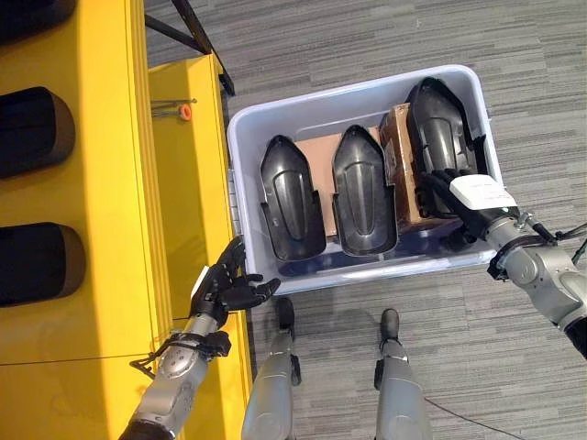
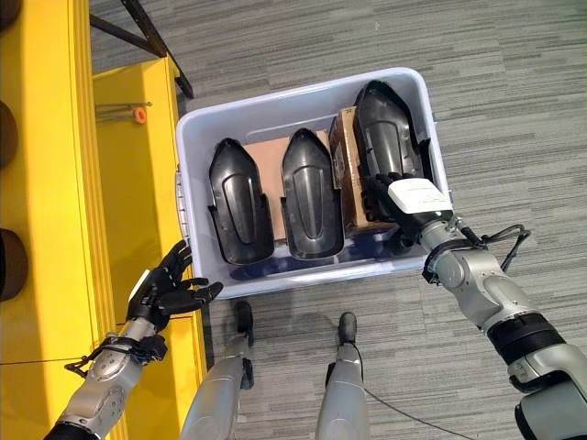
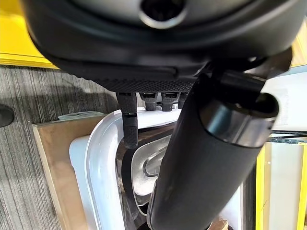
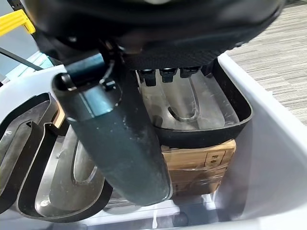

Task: Move parts from the plastic box to the shelf.

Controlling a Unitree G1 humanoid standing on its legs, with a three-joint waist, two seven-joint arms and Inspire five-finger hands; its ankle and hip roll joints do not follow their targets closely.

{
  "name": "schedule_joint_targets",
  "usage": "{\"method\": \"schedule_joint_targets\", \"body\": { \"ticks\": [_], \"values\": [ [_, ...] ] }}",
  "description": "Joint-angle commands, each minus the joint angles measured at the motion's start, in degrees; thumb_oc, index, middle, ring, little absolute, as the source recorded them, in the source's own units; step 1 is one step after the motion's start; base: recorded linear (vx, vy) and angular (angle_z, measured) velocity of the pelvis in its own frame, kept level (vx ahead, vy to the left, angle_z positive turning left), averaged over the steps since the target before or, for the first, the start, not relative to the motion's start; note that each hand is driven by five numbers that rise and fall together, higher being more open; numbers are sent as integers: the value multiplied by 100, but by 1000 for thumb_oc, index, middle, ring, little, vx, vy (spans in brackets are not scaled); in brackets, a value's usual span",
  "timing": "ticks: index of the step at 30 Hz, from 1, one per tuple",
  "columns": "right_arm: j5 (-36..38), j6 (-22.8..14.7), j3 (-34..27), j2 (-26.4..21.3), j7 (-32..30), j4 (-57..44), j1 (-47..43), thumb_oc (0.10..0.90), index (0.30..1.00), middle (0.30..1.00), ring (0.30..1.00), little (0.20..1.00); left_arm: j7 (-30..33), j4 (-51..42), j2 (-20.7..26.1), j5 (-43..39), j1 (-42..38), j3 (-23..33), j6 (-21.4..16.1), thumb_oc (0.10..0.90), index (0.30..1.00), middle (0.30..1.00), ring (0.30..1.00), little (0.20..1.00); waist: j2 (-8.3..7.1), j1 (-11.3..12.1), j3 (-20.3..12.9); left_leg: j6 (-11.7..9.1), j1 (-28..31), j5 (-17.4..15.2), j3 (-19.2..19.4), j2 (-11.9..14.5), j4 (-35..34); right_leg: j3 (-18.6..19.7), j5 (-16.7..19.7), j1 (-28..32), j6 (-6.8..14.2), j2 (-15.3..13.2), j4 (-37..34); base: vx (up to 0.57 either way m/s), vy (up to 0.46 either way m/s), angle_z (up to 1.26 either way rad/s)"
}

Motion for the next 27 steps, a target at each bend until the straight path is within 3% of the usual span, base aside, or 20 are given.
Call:
{"method": "schedule_joint_targets", "body": {
  "ticks": [1, 16, 27],
  "values": [
    [-84, 14, -433, -393, -470, -293, -437, 900, 1000, 1000, 1000, 1000, -28, -152, -39, -43, -53, -189, -16, 900, 1000, 1000, 1000, 1000, -197, -119, -168, -235, 305, -868, -76, 448, 725, -25, -14, -573, -222, 107, 496, 0, 0, 0],
    [-88, 140, -626, -508, -684, -37, -447, 900, 1000, 1000, 1000, 1000, 40, -195, 32, -55, -54, -140, -21, 900, 1000, 1000, 1000, 1000, -175, -119, -96, -202, 79, -986, -104, 387, 961, 34, -77, -825, -237, 85, 737, -1, 0, 1],
    [39, 318, -652, -694, -935, 467, -866, 900, 1000, 1000, 1000, 1000, 151, -312, 100, -61, 0, -65, -2, 900, 1000, 1000, 1000, 1000, -115, -101, 116, -174, -649, -1355, -231, 321, 1896, 140, -408, -1511, -314, 64, 1646, -12, -6, 6]
  ]
}}
